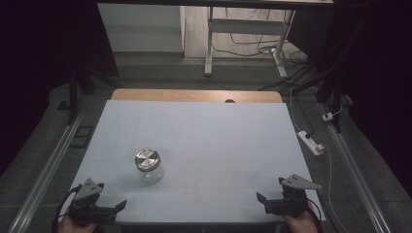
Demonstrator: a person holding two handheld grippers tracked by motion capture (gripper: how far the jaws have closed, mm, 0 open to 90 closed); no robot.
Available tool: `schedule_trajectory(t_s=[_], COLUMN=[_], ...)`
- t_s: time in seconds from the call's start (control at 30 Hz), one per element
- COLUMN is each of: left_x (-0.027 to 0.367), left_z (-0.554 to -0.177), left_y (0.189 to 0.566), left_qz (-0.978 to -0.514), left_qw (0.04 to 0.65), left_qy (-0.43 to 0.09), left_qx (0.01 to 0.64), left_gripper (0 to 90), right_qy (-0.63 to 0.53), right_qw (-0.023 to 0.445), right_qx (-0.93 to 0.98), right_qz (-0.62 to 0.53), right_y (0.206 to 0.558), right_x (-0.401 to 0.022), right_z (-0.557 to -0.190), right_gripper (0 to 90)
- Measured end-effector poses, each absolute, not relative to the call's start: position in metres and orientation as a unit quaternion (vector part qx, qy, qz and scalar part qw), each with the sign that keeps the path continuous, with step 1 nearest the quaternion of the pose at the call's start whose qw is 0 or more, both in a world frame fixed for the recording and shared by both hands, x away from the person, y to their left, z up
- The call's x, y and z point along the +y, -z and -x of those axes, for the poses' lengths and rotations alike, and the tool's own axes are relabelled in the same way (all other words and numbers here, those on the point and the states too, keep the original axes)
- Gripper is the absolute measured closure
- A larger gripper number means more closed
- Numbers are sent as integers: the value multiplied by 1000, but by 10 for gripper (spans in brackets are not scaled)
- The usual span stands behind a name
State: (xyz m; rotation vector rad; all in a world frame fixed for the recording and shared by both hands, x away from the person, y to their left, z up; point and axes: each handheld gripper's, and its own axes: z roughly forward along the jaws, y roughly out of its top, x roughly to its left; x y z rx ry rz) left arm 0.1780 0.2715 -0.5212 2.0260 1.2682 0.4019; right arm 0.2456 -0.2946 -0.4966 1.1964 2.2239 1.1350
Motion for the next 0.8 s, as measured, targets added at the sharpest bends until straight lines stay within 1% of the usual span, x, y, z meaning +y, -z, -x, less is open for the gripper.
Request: schedule_trajectory(t_s=[0.07,0.33,0.5,0.8], left_x=[271,270,269,270], left_z=[-178,-179,-179,-180], left_y=[521,521,522,522], left_qz=[-785,-787,-787,-786], left_qw=[349,346,345,345], left_qy=[-153,-152,-152,-147], left_qx=[488,488,488,491], left_gripper=[0,0,0,0], right_qy=[-407,-403,-408,-406], right_qw=[179,176,160,159], right_qx=[789,789,783,782], right_qz=[-423,-429,-441,-446], right_y=[496,496,497,496], right_x=[-295,-300,-303,-304], right_z=[-246,-246,-249,-248], right_gripper=[0,0,0,0])
